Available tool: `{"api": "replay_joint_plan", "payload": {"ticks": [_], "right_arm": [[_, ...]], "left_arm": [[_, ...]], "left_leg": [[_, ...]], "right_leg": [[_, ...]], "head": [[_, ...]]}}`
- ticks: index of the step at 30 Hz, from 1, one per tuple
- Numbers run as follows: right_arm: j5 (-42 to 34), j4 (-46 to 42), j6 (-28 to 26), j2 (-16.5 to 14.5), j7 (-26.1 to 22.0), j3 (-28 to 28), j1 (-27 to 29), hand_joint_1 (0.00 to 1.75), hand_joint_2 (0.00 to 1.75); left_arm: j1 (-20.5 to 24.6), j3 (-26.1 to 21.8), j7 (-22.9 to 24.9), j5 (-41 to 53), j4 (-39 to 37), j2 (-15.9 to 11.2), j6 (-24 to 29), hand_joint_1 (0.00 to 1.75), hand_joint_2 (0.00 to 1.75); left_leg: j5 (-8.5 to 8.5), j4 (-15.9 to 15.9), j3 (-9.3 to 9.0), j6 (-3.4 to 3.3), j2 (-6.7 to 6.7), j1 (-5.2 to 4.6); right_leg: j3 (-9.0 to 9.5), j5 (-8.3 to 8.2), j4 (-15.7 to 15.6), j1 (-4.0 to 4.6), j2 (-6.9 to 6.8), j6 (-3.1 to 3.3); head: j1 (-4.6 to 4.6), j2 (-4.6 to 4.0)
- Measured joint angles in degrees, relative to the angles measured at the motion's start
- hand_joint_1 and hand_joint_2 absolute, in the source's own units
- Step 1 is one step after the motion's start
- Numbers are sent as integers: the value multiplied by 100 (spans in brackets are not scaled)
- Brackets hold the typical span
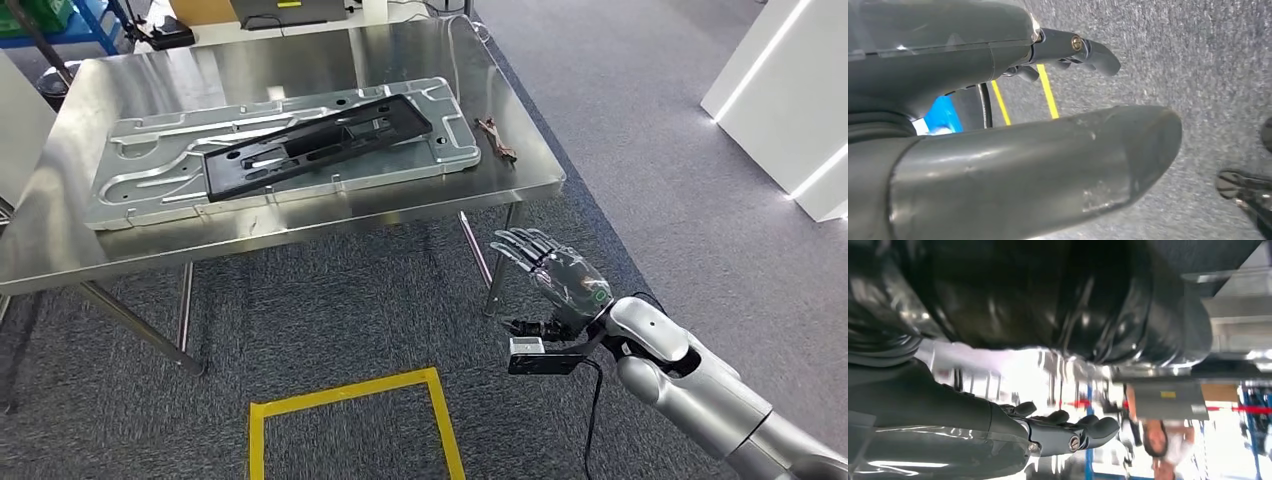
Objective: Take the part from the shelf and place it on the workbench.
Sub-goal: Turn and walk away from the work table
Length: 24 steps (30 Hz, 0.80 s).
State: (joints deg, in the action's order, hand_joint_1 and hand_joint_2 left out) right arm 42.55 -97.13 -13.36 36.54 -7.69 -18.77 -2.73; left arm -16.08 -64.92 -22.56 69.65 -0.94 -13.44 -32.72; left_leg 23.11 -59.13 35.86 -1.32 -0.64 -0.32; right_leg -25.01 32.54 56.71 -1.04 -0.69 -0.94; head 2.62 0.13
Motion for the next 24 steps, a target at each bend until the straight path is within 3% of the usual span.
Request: {"api": "replay_joint_plan", "payload": {"ticks": [2,3,6,7,8,9,11,12,14,15,17,18,19,21,22,23,24], "right_arm": [[-482,-28,155,17,-41,195,447,0,0],[-746,-24,209,22,-79,318,711,0,0],[-1559,165,435,20,-155,690,1447,0,0],[-1826,328,529,20,-161,788,1657,0,0],[-2077,542,608,18,-170,862,1834,0,0],[-2300,785,660,10,-186,905,1975,0,0],[-2697,1352,727,-42,-253,928,2116,0,0],[-2878,1713,766,-108,-312,912,2111,0,0],[-3219,2766,862,-358,-550,821,1906,0,0],[-3373,3433,908,-531,-724,748,1737,0,0],[-3625,4780,982,-905,-1062,618,1409,0,0],[-3757,5366,1018,-1081,-1175,585,1280,0,0],[-3913,5887,1058,-1249,-1225,575,1170,0,0],[-4297,6726,1146,-1532,-1143,634,974,0,0],[-4489,7055,1188,-1651,-1019,703,895,0,0],[-4658,7343,1217,-1755,-868,785,832,0,0],[-4797,7596,1249,-1853,-699,871,782,0,0]], "left_arm": [[-37,2,0,-98,0,-7,-39,0,0],[-65,3,2,-142,0,-11,-70,0,0],[-115,11,14,-250,0,-39,-190,0,0],[-115,15,23,-284,0,-62,-236,0,0],[-112,20,37,-322,0,-90,-278,0,0],[-109,25,57,-355,0,-120,-315,0,0],[-99,46,95,-420,0,-187,-367,0,0],[-84,65,114,-437,0,-225,-387,0,0],[-28,130,134,-448,0,-317,-434,0,0],[1,171,143,-446,0,-363,-458,0,0],[41,250,143,-441,0,-437,-484,0,0],[56,282,119,-445,0,-460,-472,0,0],[72,306,91,-463,0,-473,-441,0,0],[115,330,56,-526,0,-462,-353,0,0],[137,335,71,-564,0,-443,-308,0,0],[158,337,93,-594,0,-417,-275,0,0],[177,339,116,-620,0,-393,-252,0,0]], "left_leg": [[-11,-22,47,70,25,17],[132,-111,90,103,36,29],[990,-916,279,182,42,64],[1154,-1243,303,200,42,72],[1160,-1470,270,207,42,78],[1033,-1539,162,202,43,82],[690,-1123,-316,154,55,81],[667,-678,-657,117,70,69],[833,122,-1176,57,93,45],[908,337,-1277,32,96,29],[812,444,-1233,-27,78,29],[720,478,-1175,-77,62,33],[620,511,-1100,-119,43,37],[454,519,-907,-177,13,21],[383,504,-800,-177,3,10],[315,476,-687,-170,-4,5],[253,432,-565,-156,-9,6]], "right_leg": [[-62,-59,-28,-3,-36,89],[-112,-119,-34,-6,-58,141],[-336,-315,-31,-13,-90,214],[-423,-377,-19,-10,-93,209],[-517,-437,5,-5,-95,203],[-617,-491,36,0,-97,196],[-800,-587,112,9,-88,178],[-864,-631,142,20,-77,161],[-922,-734,156,37,-61,107],[-930,-795,135,41,-59,68],[-955,-881,95,26,-52,-6],[-995,-778,148,17,-39,-28],[-1053,-555,294,7,-24,-41],[-1187,95,877,-14,-3,-54],[-1227,307,1221,-21,-1,-67],[-1226,358,1502,-24,1,-83],[-1162,256,1654,-30,1,-98]], "head": [[-1,0],[0,1],[0,1],[-1,0],[-1,0],[-1,0],[-2,0],[-2,0],[-1,0],[-1,0],[0,0],[1,0],[3,0],[5,0],[7,0],[6,0],[6,0]]}}
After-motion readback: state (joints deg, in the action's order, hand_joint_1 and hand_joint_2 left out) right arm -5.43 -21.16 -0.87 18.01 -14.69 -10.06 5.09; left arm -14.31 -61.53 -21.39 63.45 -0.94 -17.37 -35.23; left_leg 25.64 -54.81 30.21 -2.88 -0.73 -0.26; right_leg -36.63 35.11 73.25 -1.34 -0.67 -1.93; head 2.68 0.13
